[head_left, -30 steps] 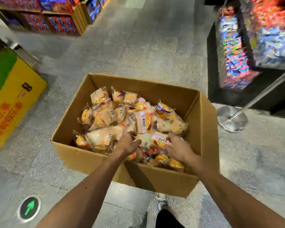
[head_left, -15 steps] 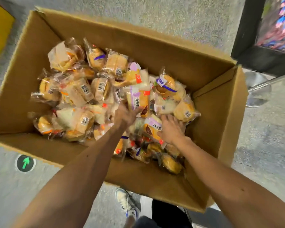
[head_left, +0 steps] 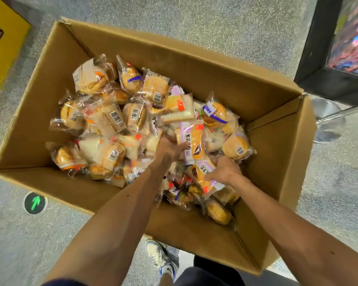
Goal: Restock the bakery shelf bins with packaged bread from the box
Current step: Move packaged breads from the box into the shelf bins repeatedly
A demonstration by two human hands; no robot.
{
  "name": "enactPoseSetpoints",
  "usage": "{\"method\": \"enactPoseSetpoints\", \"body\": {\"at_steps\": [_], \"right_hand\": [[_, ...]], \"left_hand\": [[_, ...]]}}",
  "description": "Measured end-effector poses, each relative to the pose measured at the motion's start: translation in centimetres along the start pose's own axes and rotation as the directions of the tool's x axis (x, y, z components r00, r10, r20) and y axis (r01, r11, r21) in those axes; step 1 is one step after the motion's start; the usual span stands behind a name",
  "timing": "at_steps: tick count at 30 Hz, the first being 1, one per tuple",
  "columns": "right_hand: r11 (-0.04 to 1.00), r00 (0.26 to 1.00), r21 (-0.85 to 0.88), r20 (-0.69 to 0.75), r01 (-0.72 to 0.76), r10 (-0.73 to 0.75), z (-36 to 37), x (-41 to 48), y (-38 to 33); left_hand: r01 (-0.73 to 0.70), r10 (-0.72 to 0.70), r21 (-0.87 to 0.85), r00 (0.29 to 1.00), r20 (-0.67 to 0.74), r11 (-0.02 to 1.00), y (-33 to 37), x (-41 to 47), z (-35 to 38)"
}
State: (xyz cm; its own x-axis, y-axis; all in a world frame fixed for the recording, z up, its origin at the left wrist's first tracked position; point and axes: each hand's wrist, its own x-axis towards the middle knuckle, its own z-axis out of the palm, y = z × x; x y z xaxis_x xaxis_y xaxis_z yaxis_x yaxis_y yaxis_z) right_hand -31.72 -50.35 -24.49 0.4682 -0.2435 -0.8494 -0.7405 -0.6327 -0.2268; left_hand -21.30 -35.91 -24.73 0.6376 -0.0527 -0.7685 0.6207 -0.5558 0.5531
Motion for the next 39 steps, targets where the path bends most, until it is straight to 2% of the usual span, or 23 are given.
{"method": "enactPoseSetpoints", "body": {"at_steps": [5, 8, 10, 12, 14, 18, 20, 22, 23, 24, 25, 27, 28, 30, 31, 32, 33, 34, 35, 36, 37, 38, 39], "right_hand": [[0.988, 0.986, 0.12, 0.148, -0.092, 0.074, -0.9, -0.9, 1.0], [0.966, 0.98, 0.243, 0.193, -0.088, 0.041, -0.9, -1.4, 0.8], [0.919, 0.984, 0.384, 0.177, -0.084, 0.016, -1.1, -2.1, 0.3], [0.843, 0.993, 0.534, 0.121, -0.069, 0.004, -1.1, -2.7, -0.5], [0.747, 0.989, 0.661, 0.145, -0.072, -0.034, -0.8, -3.2, -1.1], [0.627, 0.958, 0.767, 0.264, -0.135, -0.116, 0.0, -4.3, -1.1], [0.496, 0.951, 0.846, 0.288, -0.196, -0.116, 0.0, -4.8, -0.7], [0.325, 0.945, 0.917, 0.292, -0.232, -0.149, 0.0, -4.8, 0.3], [0.283, 0.941, 0.931, 0.288, -0.231, -0.178, -0.2, -5.1, 0.5], [0.304, 0.942, 0.928, 0.28, -0.217, -0.183, -0.4, -5.2, 0.4], [0.379, 0.947, 0.906, 0.27, -0.189, -0.174, -0.4, -5.5, 0.3], [0.537, 0.977, 0.833, 0.201, -0.129, -0.077, -0.2, -5.7, -0.1], [0.584, 0.989, 0.805, 0.146, -0.105, -0.024, 0.0, -5.7, -0.1], [0.588, 0.996, 0.804, 0.079, -0.088, 0.04, 0.3, -5.1, 0.3], [0.568, 0.996, 0.819, 0.065, -0.086, 0.058, 0.4, -4.9, 0.5], [0.559, 0.996, 0.825, 0.052, -0.082, 0.07, 0.4, -4.6, 0.7], [0.562, 0.996, 0.823, 0.045, -0.083, 0.081, 0.5, -4.4, 0.9], [0.575, 0.995, 0.814, 0.045, -0.086, 0.086, 0.6, -4.1, 1.1], [0.579, 0.995, 0.811, 0.048, -0.09, 0.087, 0.7, -4.0, 1.3], [0.573, 0.995, 0.814, 0.056, -0.095, 0.086, 0.8, -4.0, 1.4], [0.557, 0.994, 0.824, 0.066, -0.103, 0.087, 0.8, -4.2, 1.5], [0.543, 0.994, 0.833, 0.069, -0.105, 0.085, 0.9, -4.3, 1.6], [0.539, 0.994, 0.836, 0.068, -0.102, 0.082, 0.9, -4.4, 1.7]], "left_hand": [[-0.007, 0.005, -0.084, 1.0, -0.028, 0.996, -0.2, -1.2, -0.3], [0.021, -0.019, -0.267, 1.0, 0.009, 0.963, -1.2, -2.6, -2.6], [0.064, -0.032, -0.333, 0.994, 0.1, 0.941, -1.8, -3.8, -4.4], [0.144, -0.07, -0.295, 0.966, 0.25, 0.944, -2.9, -4.6, -5.5], [0.2, -0.104, -0.234, 0.925, 0.367, 0.951, -3.6, -6.0, -5.6], [0.21, -0.127, -0.205, 0.926, 0.355, 0.956, -3.9, -7.8, -4.1], [0.205, -0.137, -0.175, 0.931, 0.337, 0.963, -3.8, -7.9, -3.3], [0.138, -0.09, -0.117, 0.932, 0.35, 0.983, -3.3, -8.2, -2.8], [0.102, -0.067, -0.081, 0.934, 0.352, 0.992, -3.1, -8.3, -2.5], [0.065, -0.046, -0.042, 0.937, 0.345, 0.997, -3.1, -8.3, -2.3], [0.028, -0.025, -0.003, 0.935, 0.354, 1.0, -3.1, -8.3, -2.0], [-0.038, -0.009, 0.1, 0.901, 0.433, 0.994, -2.4, -9.0, -1.7], [-0.087, -0.004, 0.168, 0.877, 0.48, 0.982, -2.3, -9.0, -1.7], [-0.15, 0.002, 0.252, 0.863, 0.506, 0.956, -2.0, -8.2, -2.1], [-0.199, 0.047, 0.277, 0.879, 0.475, 0.94, -1.8, -7.6, -2.6], [-0.279, 0.117, 0.357, 0.903, 0.414, 0.892, -1.8, -6.5, -3.2], [-0.365, 0.202, 0.506, 0.915, 0.349, 0.782, -2.1, -5.1, -4.0], [-0.422, 0.269, 0.671, 0.906, 0.326, 0.609, -2.7, -3.6, -4.7], [-0.449, 0.281, 0.804, 0.889, 0.36, 0.389, -3.5, -2.2, -5.3], [-0.457, 0.224, 0.877, 0.879, 0.421, 0.146, -4.3, -1.3, -5.9], [-0.471, 0.138, 0.879, 0.869, 0.476, -0.072, -5.3, -0.3, -6.2], [-0.484, 0.07, 0.84, 0.855, 0.513, -0.247, -6.1, 0.0, -6.5], [-0.487, 0.06, 0.796, 0.839, 0.54, -0.361, -6.7, 0.2, -6.6]]}}
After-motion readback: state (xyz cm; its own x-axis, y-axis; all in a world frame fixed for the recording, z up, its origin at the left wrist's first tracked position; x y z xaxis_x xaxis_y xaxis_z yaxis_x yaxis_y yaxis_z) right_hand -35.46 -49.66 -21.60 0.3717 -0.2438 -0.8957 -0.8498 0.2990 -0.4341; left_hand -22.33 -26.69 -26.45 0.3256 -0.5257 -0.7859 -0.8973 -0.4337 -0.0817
